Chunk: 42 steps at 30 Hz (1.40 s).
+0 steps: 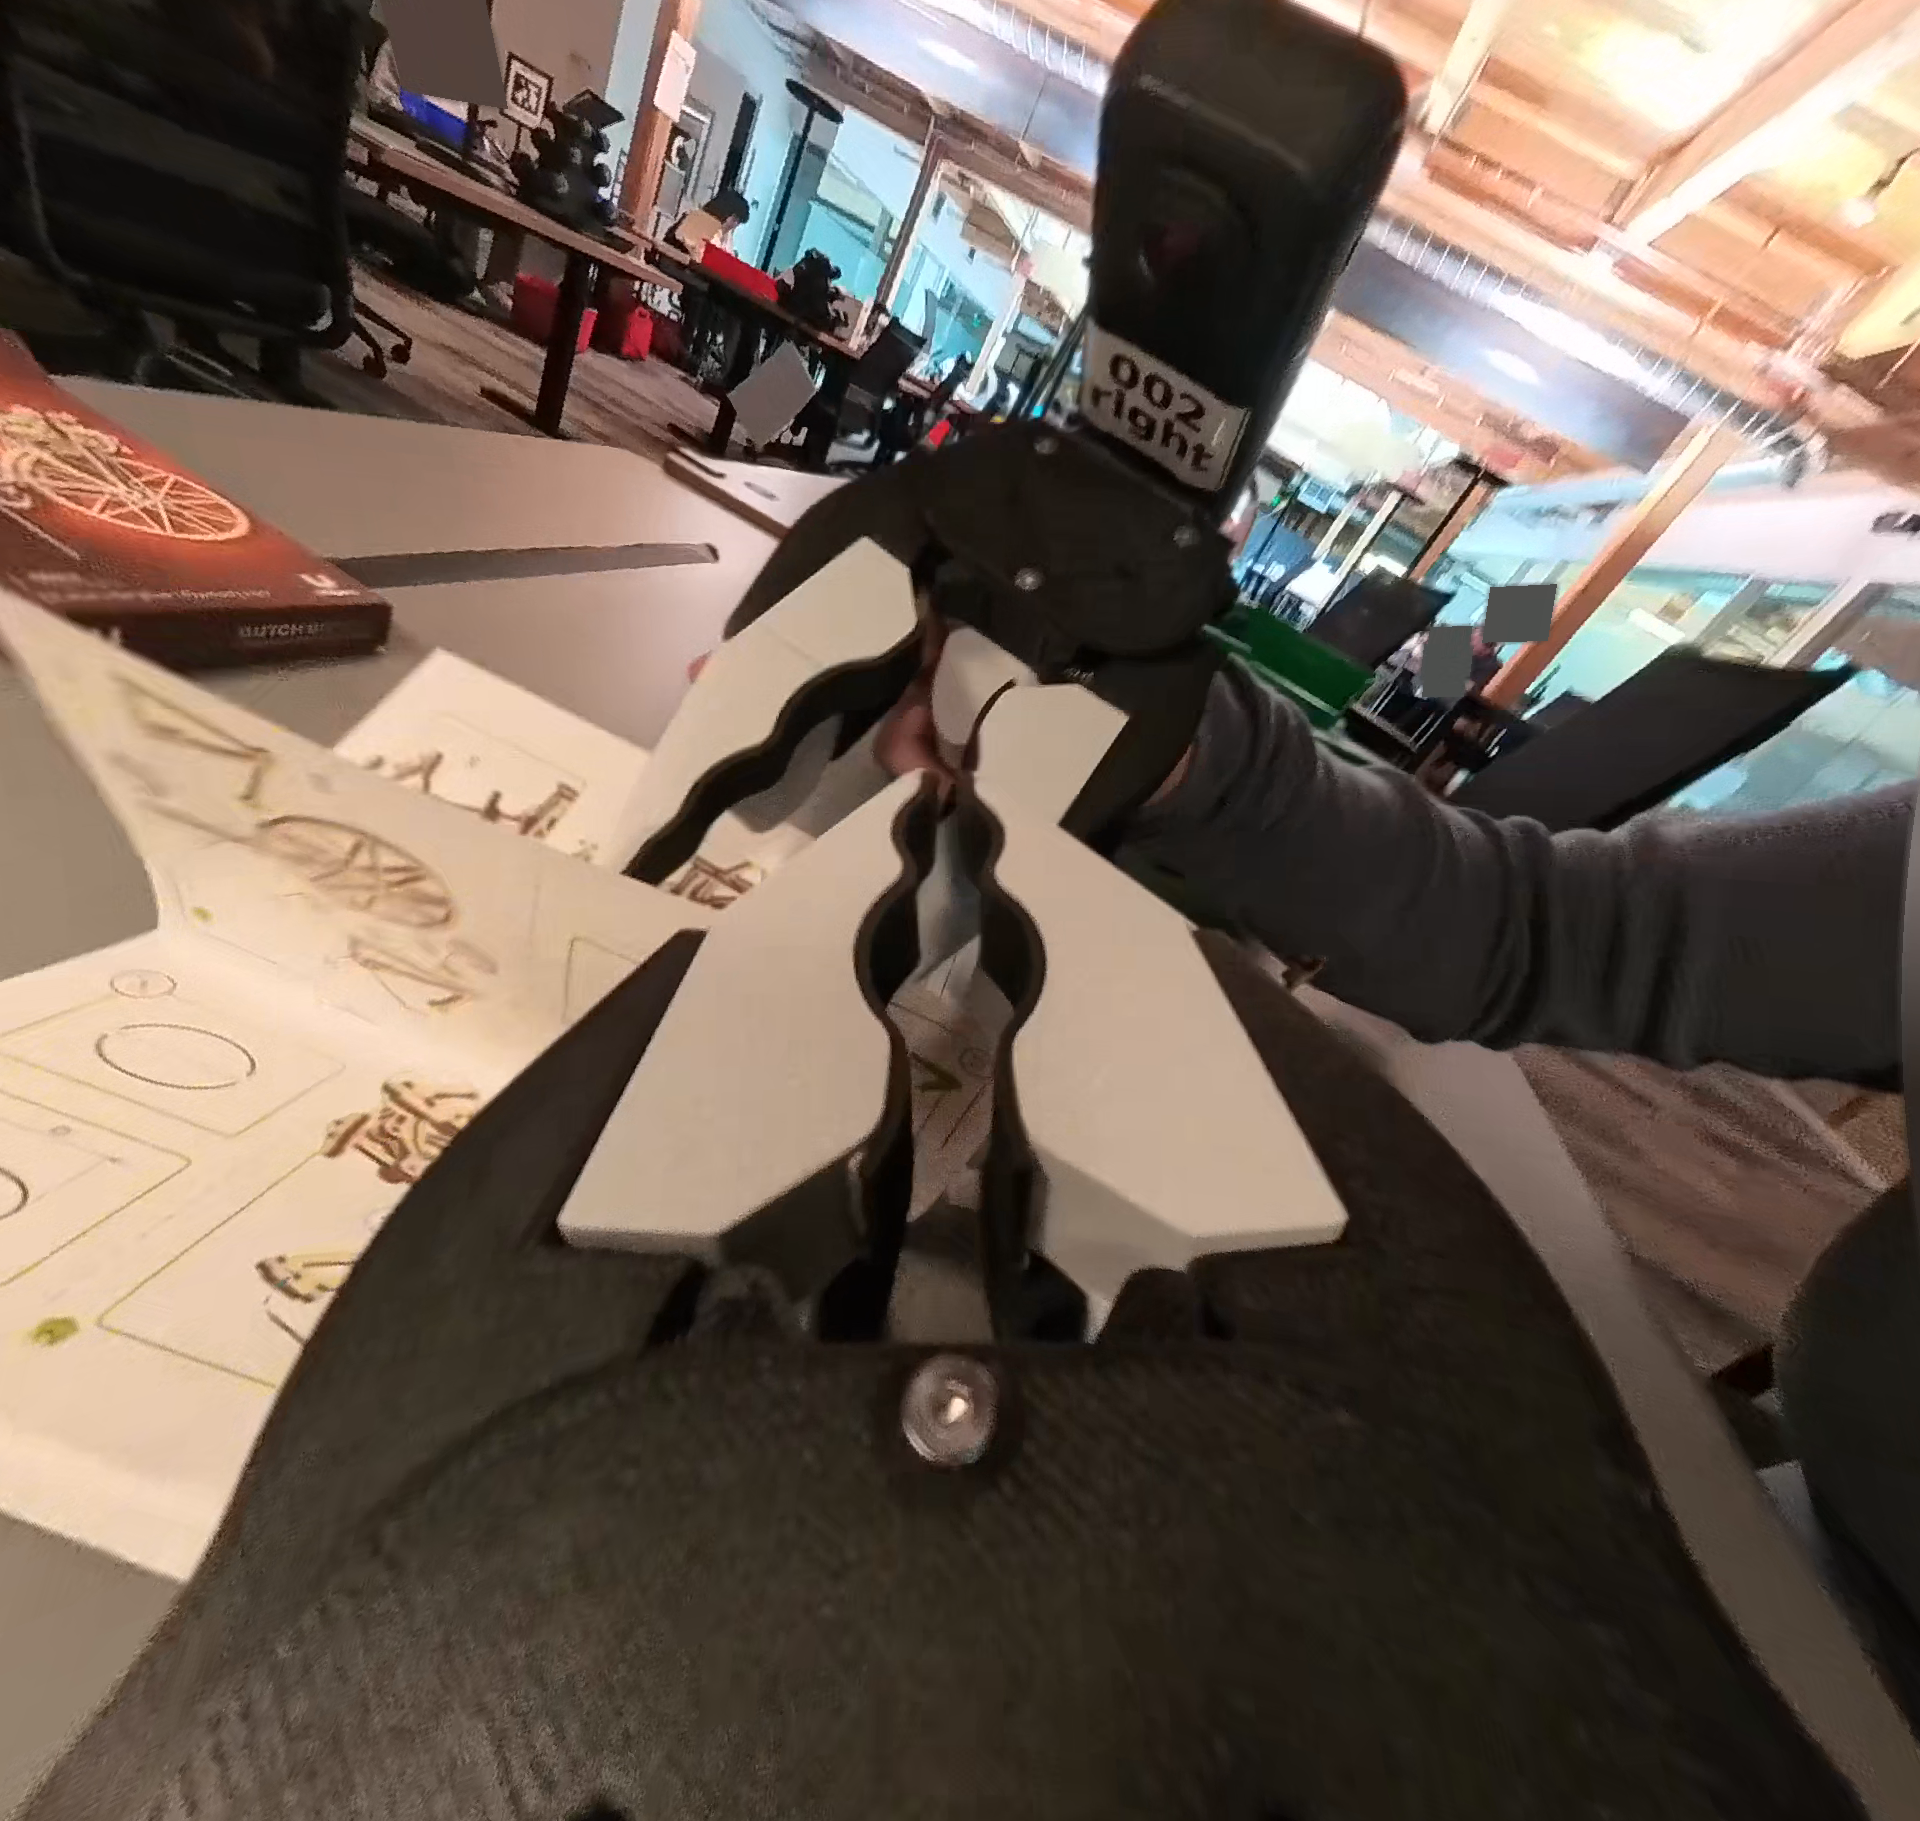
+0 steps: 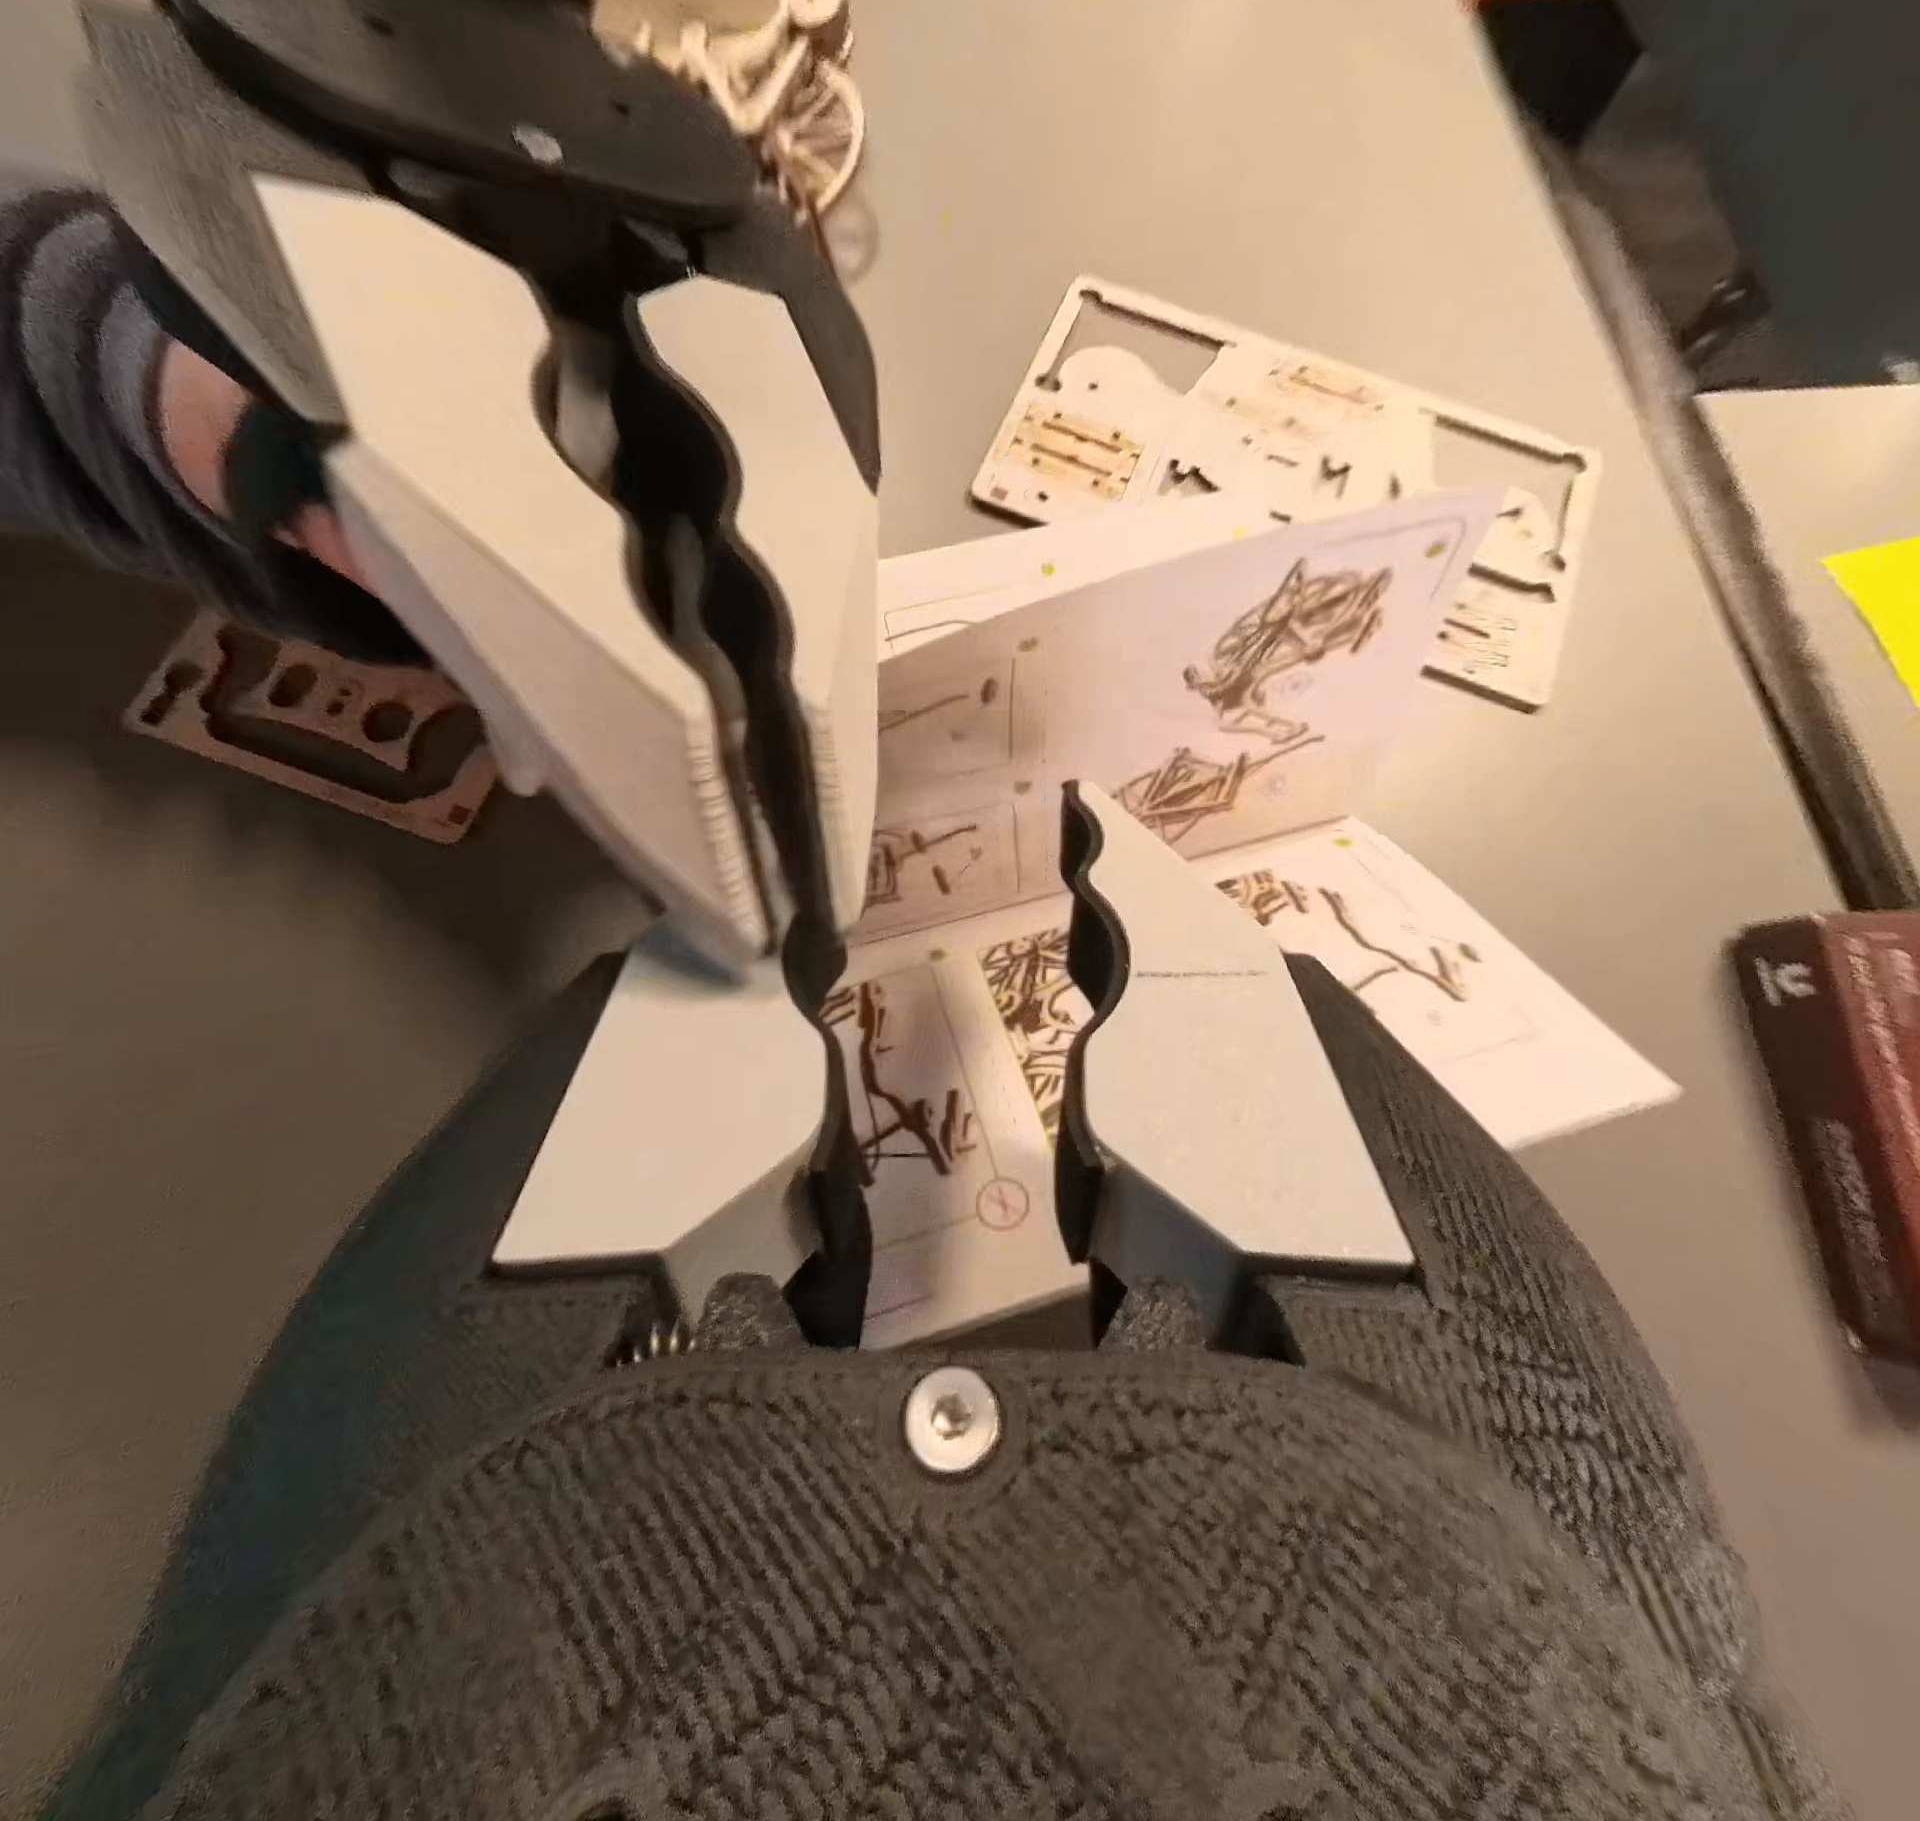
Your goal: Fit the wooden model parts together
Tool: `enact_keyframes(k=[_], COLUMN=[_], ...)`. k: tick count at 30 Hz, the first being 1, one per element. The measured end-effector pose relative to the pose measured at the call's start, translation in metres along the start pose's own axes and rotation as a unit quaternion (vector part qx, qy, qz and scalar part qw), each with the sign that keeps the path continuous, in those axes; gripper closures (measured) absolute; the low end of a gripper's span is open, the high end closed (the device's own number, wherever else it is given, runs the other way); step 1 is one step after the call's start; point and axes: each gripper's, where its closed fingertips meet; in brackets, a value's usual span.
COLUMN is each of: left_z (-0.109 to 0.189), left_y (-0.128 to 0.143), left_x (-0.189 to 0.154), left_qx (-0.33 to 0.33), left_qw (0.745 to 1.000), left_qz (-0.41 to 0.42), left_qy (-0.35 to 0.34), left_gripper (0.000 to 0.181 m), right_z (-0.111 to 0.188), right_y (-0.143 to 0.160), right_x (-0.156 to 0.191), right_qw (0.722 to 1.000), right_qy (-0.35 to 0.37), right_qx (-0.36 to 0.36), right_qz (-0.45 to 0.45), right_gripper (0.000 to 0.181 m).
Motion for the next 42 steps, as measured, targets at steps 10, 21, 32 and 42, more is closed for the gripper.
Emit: enact_keyframes(k=[10, 21, 32, 42], left_z=[0.038, 0.049, 0.012, 0.016], left_y=[-0.039, -0.008, 0.043, 0.058], left_x=[0.003, 0.055, 0.061, 0.079], left_qx=[-0.069, 0.091, 0.220, 0.267], left_qw=[0.997, 0.970, 0.963, 0.940], left_qz=[-0.014, -0.022, -0.049, -0.052], left_qy=[-0.026, -0.225, -0.150, -0.205], left_gripper=[0.170, 0.153, 0.135, 0.138], right_z=[-0.033, 0.007, 0.015, 0.015], right_y=[0.033, 0.070, 0.078, 0.078], right_x=[-0.008, -0.029, -0.018, -0.018], right_qw=[0.988, 0.978, 0.995, 0.998], right_qy=[-0.036, 0.007, 0.022, 0.026], right_qx=[0.135, 0.199, 0.079, 0.010], right_qz=[0.059, 0.059, -0.057, -0.057], right_gripper=[0.128, 0.128, 0.136, 0.135])
Point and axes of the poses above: each gripper's, where its closed fingertips meet, z back along the fingers, y out of its underside, x = y × z across the jaws, and after that the axes turned 13 degrees about z, right-handed
